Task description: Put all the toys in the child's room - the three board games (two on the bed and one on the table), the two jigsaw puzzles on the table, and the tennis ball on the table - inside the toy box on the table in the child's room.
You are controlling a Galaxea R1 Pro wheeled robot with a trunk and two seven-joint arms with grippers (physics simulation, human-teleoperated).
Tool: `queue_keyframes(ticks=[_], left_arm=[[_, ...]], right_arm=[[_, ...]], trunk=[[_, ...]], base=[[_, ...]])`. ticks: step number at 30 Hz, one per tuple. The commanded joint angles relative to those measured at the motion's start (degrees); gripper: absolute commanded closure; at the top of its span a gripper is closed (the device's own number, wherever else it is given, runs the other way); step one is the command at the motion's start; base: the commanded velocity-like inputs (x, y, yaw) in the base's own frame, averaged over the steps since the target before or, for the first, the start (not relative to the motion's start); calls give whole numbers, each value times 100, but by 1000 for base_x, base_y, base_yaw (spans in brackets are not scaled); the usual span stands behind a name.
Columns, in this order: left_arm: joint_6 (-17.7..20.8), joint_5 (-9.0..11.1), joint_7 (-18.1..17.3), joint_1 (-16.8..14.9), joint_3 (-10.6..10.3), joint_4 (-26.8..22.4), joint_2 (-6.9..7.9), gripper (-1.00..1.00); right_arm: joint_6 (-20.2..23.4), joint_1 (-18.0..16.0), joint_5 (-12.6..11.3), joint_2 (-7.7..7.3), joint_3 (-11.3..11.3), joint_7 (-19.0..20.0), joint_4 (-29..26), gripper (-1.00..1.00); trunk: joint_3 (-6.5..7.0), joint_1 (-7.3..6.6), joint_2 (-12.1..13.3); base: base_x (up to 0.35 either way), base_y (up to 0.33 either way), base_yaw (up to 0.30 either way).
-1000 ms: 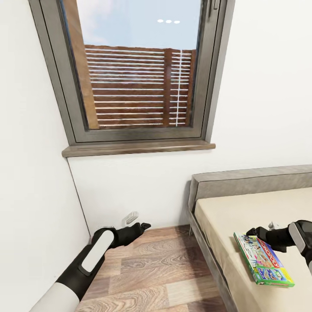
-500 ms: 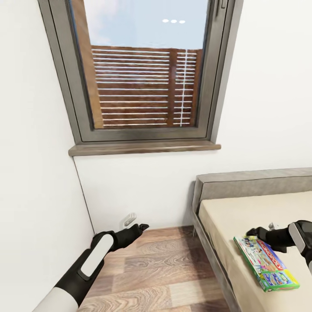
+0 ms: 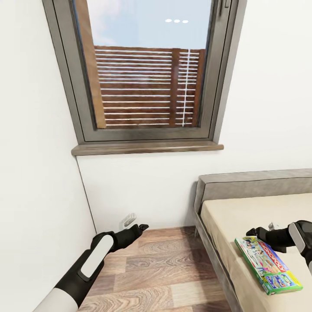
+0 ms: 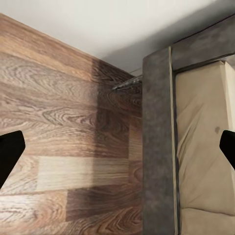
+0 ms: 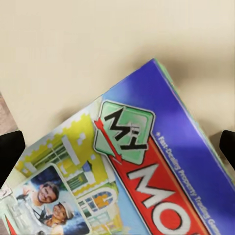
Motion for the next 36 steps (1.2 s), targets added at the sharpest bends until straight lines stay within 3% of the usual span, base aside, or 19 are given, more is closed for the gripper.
queue_keyframes(ticks=[1,17,36], left_arm=[[-3,58,54,-3,-18,-9,6,-100],[-62,52,60,22,-40,-2,7,-100],[-72,51,65,24,-42,0,0,-100]], right_arm=[[44,1,-104,3,-16,1,147,-100],[44,1,-92,-5,-15,2,149,-100],[44,1,-90,-5,-15,3,148,-100]], trunk=[[-7,0,-2],[-7,0,-2],[-7,0,-2]], base=[[0,0,11],[-2,0,4],[-101,-12,0]])
